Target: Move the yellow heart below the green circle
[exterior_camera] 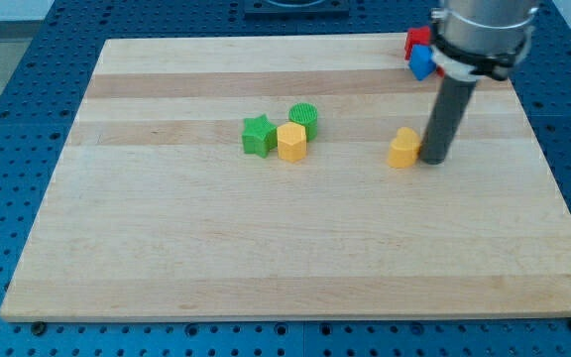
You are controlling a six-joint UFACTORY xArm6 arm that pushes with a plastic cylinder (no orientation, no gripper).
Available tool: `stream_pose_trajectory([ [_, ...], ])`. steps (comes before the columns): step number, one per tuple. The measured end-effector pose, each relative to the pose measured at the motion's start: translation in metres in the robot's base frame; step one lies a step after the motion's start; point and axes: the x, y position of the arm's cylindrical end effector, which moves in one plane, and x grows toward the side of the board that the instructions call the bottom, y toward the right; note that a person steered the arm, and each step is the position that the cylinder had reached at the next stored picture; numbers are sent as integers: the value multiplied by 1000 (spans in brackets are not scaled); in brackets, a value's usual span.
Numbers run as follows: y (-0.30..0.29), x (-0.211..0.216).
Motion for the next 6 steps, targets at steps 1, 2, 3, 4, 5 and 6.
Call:
stream_pose_trajectory([
  [1, -42, -1],
  [2, -51, -10],
  [3, -37, -28],
  [4, -39, -34],
  [5, -64, -31],
  [6, -85, -27],
])
